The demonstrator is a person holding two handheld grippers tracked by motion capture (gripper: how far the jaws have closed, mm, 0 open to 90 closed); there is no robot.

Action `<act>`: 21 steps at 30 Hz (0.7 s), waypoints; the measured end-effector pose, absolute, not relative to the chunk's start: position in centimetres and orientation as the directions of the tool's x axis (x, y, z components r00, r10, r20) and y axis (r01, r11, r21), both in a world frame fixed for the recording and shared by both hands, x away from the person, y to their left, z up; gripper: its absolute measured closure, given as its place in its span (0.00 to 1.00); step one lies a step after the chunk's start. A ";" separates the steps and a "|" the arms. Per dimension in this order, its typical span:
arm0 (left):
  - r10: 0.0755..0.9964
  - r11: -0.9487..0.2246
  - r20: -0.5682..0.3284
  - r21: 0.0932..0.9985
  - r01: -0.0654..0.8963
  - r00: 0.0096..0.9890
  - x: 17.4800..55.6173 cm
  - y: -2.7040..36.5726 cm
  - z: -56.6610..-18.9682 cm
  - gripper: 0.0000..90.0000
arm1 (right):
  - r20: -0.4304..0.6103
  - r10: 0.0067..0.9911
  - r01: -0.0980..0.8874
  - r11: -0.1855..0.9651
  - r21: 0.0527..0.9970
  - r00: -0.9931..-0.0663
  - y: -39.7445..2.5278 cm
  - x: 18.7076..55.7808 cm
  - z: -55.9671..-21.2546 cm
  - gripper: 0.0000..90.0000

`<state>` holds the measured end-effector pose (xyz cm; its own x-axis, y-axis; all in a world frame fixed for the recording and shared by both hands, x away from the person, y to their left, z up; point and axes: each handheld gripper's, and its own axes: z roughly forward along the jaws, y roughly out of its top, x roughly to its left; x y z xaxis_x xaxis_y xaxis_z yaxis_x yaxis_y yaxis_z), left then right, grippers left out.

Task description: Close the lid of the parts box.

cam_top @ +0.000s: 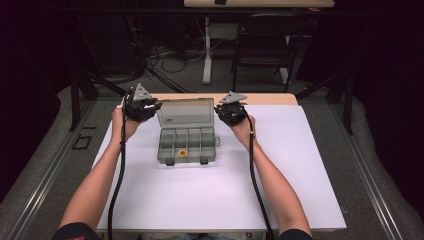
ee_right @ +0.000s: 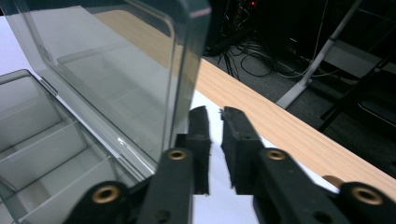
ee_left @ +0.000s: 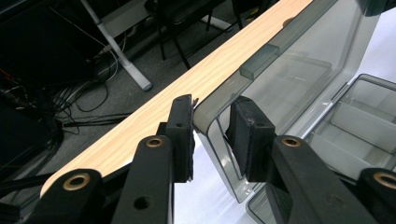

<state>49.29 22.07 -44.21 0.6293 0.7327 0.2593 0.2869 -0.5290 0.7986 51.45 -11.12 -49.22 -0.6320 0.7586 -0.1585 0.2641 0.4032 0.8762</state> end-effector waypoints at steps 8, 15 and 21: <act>0.726 -0.534 0.262 0.797 0.282 0.636 49.2 22.2 -44.2 0.80 | -0.180 0.748 0.282 0.445 0.850 -0.639 -12.0 51.1 -47.9 0.42; 0.717 -0.543 0.269 0.793 0.275 0.643 49.0 22.2 -44.2 0.80 | -0.181 0.714 0.304 0.495 0.814 -0.676 -11.5 50.9 -46.8 0.09; 0.710 -0.553 0.274 0.787 0.273 0.649 48.7 22.2 -44.1 0.79 | -0.182 0.694 0.317 0.525 0.790 -0.696 -10.6 51.3 -45.9 0.00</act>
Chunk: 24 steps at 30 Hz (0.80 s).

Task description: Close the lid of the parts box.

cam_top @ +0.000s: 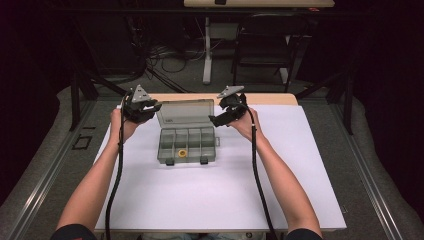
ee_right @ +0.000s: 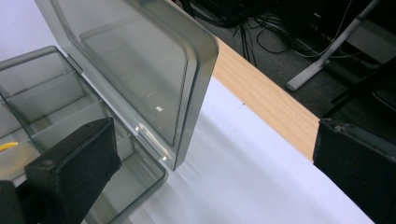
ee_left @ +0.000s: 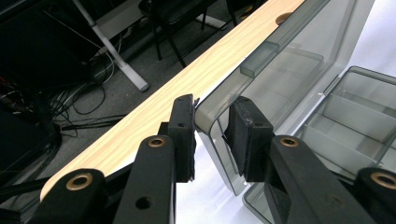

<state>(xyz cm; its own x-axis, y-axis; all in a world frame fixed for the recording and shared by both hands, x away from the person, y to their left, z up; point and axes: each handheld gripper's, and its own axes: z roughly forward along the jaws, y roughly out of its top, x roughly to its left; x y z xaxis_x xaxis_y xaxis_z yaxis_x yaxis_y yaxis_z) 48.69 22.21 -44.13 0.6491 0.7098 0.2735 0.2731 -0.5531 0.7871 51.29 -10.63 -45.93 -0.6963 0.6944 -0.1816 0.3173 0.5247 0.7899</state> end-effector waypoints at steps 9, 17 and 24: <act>0.698 -0.561 0.276 0.784 0.266 0.661 48.6 22.3 -44.1 0.80 | -0.191 0.687 0.313 0.537 0.783 -0.701 -9.8 51.8 -44.3 0.26; 0.692 -0.564 0.273 0.782 0.265 0.668 48.6 22.4 -44.0 0.81 | -0.174 0.661 0.317 0.552 0.771 -0.730 -9.1 52.0 -43.8 0.67; 0.697 -0.546 0.240 0.789 0.282 0.675 48.6 22.6 -44.0 0.82 | -0.198 0.642 0.311 0.589 0.746 -0.740 -8.4 51.6 -43.7 0.78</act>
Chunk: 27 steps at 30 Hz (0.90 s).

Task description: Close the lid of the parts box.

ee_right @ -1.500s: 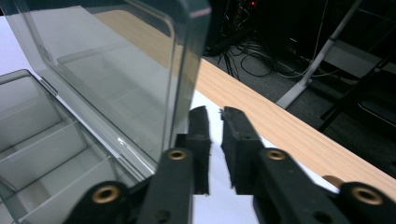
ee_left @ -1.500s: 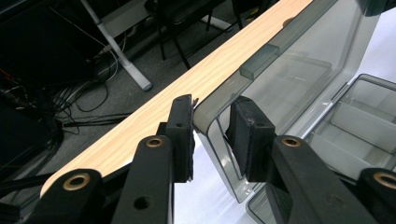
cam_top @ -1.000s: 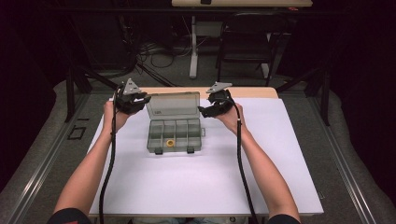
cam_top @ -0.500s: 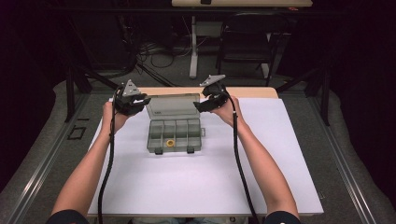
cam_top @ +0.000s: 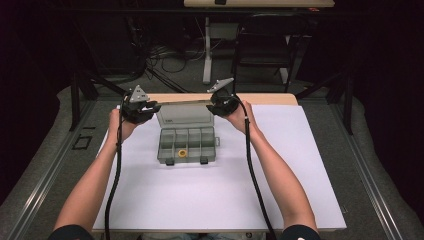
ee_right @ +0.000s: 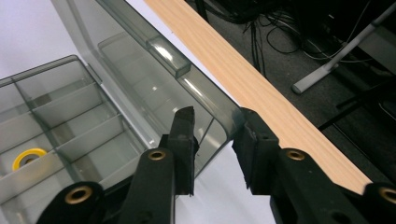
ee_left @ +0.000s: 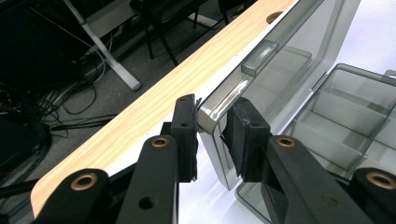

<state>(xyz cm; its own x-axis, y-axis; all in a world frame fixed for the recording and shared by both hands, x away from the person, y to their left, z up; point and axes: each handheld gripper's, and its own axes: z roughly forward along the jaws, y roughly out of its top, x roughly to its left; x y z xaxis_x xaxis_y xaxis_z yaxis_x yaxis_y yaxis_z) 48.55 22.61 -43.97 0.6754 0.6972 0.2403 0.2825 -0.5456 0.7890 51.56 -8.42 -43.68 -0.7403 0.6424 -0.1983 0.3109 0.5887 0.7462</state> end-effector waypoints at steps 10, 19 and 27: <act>0.678 -0.565 0.231 0.771 0.294 0.698 47.9 22.7 -43.7 0.81 | -0.223 0.616 0.286 0.616 0.734 -0.756 -8.6 50.3 -43.6 0.83; 0.665 -0.573 0.231 0.768 0.286 0.710 47.1 22.8 -43.8 0.81 | -0.253 0.600 0.262 0.637 0.725 -0.759 -8.6 49.1 -43.8 0.85; 0.657 -0.568 0.229 0.777 0.272 0.718 46.5 23.0 -44.1 0.80 | -0.268 0.602 0.249 0.637 0.730 -0.752 -8.6 48.4 -44.0 0.85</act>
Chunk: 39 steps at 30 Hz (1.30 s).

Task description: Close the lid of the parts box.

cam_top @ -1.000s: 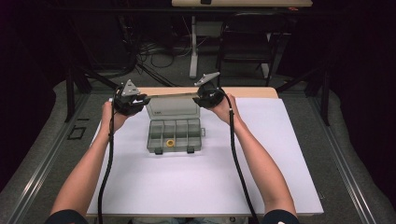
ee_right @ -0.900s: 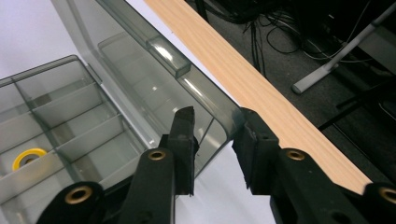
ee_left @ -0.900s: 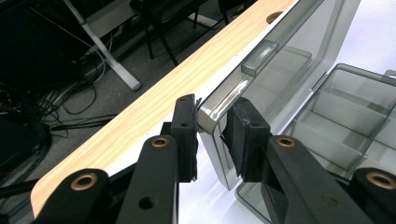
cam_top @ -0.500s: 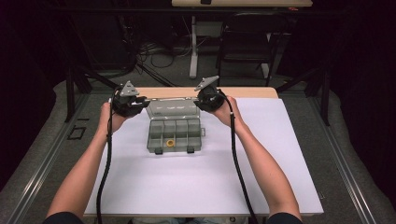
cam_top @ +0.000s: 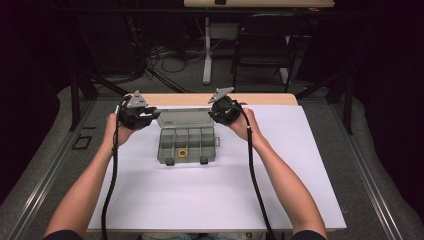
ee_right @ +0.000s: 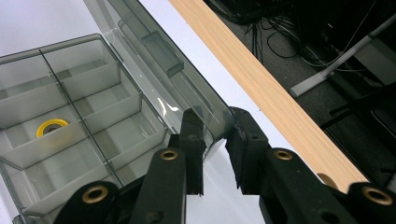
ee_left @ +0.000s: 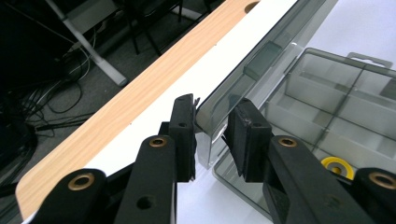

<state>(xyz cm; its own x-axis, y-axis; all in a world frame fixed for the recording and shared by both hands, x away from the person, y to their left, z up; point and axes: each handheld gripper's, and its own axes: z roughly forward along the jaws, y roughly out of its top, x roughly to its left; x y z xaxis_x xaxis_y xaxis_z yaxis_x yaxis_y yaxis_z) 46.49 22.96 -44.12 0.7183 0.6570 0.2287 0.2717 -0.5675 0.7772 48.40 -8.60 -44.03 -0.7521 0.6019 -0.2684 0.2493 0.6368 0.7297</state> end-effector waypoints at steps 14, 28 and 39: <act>0.655 -0.573 0.273 0.787 0.228 0.704 45.1 22.8 -44.9 0.78 | -0.335 0.589 0.211 0.669 0.713 -0.736 -8.3 47.0 -44.5 0.86; 0.662 -0.524 0.228 0.821 0.224 0.714 44.3 23.0 -43.3 0.39 | -0.350 0.579 0.192 0.675 0.712 -0.737 -8.3 46.5 -44.7 0.86; 0.770 -0.439 0.152 0.831 0.342 0.620 45.1 22.4 -42.8 0.86 | -0.359 0.573 0.181 0.679 0.711 -0.737 -8.2 46.2 -44.9 0.84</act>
